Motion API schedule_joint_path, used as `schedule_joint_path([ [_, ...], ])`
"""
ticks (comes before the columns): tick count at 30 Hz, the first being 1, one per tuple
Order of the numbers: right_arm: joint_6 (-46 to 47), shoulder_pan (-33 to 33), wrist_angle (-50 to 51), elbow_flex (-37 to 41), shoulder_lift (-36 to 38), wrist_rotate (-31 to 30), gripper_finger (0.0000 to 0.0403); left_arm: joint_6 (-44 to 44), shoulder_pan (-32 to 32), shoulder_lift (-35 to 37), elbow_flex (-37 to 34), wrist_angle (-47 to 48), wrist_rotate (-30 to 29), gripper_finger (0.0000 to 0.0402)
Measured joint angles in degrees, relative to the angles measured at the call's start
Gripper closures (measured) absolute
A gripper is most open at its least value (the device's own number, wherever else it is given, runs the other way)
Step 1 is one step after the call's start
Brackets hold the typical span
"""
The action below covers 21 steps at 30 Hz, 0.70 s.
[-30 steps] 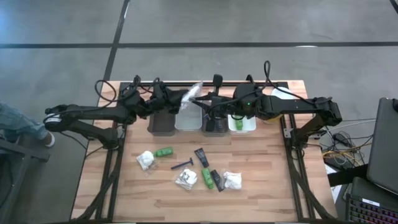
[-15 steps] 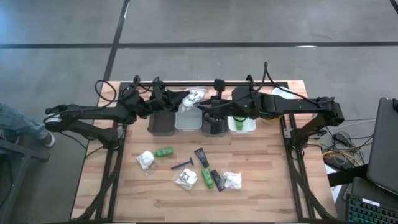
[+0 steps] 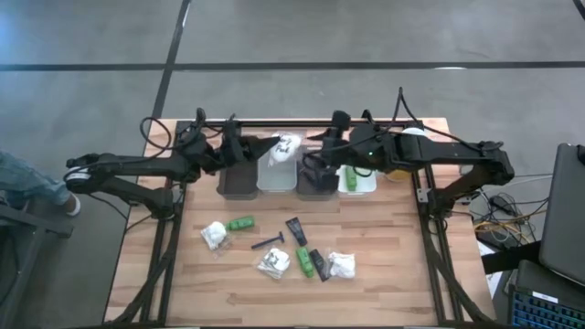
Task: Pick & Place Travel size toiletries
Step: Put the white cotton pack into the gray bin
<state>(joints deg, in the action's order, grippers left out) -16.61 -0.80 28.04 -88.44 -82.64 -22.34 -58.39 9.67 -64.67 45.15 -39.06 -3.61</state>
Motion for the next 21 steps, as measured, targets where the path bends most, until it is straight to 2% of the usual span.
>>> schedule_joint_path([
  [8, 7.02, -0.06, 8.35, 0.00, 3.71, -3.92, 0.0155, 15.52, 0.58, 0.05, 0.00, 11.90, -0.23, 0.0369],
  [12, 9.69, -0.02, 9.36, 0.19, 4.95, -5.23, 0.0135, 26.56, 2.46, 0.05, 0.00, 19.97, -0.38, 0.0373],
  [17, 10.67, -0.07, 9.52, 0.50, 5.43, -5.31, 0.0117, 31.48, 9.20, -0.07, -0.31, 30.54, -0.31, 0.0374],
  [21, 10.67, -0.07, 9.59, 0.55, 5.28, -5.32, 0.0107, 34.39, 14.92, -1.37, -2.47, 29.10, 4.80, 0.0374],
])
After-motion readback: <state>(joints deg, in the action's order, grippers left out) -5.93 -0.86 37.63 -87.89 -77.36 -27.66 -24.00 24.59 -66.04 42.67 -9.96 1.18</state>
